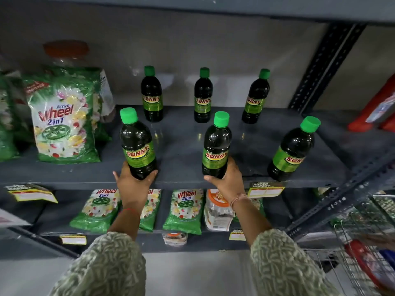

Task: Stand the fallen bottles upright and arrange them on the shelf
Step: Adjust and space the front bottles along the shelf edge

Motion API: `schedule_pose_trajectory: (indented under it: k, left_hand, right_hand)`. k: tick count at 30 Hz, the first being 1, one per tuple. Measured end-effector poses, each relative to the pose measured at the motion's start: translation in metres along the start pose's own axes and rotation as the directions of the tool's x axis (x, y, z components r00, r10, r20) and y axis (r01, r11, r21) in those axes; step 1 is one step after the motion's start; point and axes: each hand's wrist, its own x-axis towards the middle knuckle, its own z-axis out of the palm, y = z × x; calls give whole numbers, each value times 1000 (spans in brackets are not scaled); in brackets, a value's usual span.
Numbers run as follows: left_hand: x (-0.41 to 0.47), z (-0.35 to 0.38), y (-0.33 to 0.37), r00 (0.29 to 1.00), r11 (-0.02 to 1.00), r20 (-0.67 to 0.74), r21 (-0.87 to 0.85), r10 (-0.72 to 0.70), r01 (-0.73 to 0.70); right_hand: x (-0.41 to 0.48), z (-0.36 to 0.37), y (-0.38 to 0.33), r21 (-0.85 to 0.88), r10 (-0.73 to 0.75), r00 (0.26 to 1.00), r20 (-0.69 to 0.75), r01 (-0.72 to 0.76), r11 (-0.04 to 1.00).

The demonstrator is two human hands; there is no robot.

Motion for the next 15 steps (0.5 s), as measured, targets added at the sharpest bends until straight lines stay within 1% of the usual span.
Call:
schedule_pose_trajectory:
  k: [3,6,8,12,15]
  left_hand:
    - [7,-8,-8,1000,1000,15,0,6,-6]
    - [9,-13,-11,998,996,56,-80,-24,28]
    - [8,-15,-12,997,993,80,-119,-13,23]
    - [10,-20,-19,991,995,133,-96,33,-20]
    - [8,-22,-19,988,998,148,-61,35,-26]
  right_hand:
    - [-1,2,-1,-16,18,1000,2,-18,1000]
    - [-2,3,-4,-38,24,1000,1,-24,999]
    - [-4,2,-5,-44,33,999,7,-33,998]
    - [-6,3,-7,-73,32,999,18,-30,997]
    - [-10,5,-8,-121,36,999,15,-34,992]
